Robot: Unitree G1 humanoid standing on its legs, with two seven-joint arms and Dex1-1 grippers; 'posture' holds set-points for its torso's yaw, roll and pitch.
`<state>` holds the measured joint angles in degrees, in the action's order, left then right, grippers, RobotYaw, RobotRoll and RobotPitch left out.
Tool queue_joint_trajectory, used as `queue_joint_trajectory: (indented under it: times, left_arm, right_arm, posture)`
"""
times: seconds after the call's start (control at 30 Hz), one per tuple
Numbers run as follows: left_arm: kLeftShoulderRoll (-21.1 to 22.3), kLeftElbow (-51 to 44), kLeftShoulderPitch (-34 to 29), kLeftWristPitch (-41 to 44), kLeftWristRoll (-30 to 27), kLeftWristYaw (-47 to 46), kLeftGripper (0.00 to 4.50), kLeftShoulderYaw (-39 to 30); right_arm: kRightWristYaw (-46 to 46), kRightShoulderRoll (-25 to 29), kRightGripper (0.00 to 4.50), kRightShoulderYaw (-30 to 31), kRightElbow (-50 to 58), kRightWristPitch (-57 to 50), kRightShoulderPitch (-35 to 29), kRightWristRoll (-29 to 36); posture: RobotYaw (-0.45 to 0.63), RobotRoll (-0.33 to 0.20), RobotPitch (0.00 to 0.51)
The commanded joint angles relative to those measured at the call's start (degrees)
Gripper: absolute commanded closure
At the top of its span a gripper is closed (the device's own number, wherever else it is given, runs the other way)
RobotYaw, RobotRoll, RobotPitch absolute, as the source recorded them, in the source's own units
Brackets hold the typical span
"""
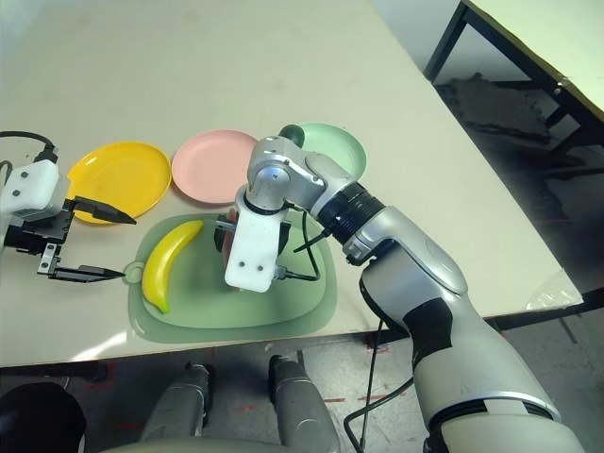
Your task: Place the fruits into color-matched plates.
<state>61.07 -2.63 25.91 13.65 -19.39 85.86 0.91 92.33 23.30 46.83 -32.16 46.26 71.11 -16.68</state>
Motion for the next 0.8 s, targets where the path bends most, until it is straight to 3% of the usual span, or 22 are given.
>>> queue_joint_trajectory:
  times: [0.03,0.17,0.27,0.47,0.8]
  left_arm:
    - [0.80,-1.33,-0.72,0.36,-0.12,-0.12,0.00,-0.47]
    - [0.75,-1.09,-0.84,0.06,-0.21,-0.13,0.00,-0.48]
    - [0.09,-0.75,-0.29,-0.30,-0.79,-0.03,0.00,-0.60]
    - [-0.58,-0.85,0.40,0.44,-2.28,-0.19,0.00,-0.77]
    - [-0.84,-0.14,0.48,0.06,-2.31,-0.33,0.00,-0.43]
  right_arm:
    - [0.17,0.36,0.02,1.91,1.51,-0.61,-0.71,0.79]
    - [0.17,0.94,0.02,2.40,1.88,-1.62,-0.91,0.97]
    - [0.17,1.89,0.41,3.13,2.56,-2.80,-0.91,1.41]
    - [0.17,3.13,2.43,4.19,3.47,-4.81,-0.90,1.89]
    - [0.17,6.10,2.43,6.20,5.28,-7.66,-0.01,5.78]
  posture:
    - [0.02,0.000,0.241]
    - [0.02,0.000,0.241]
    - [0.02,0.000,0.241]
    - [0.01,0.000,0.244]
    - [0.00,0.000,0.245]
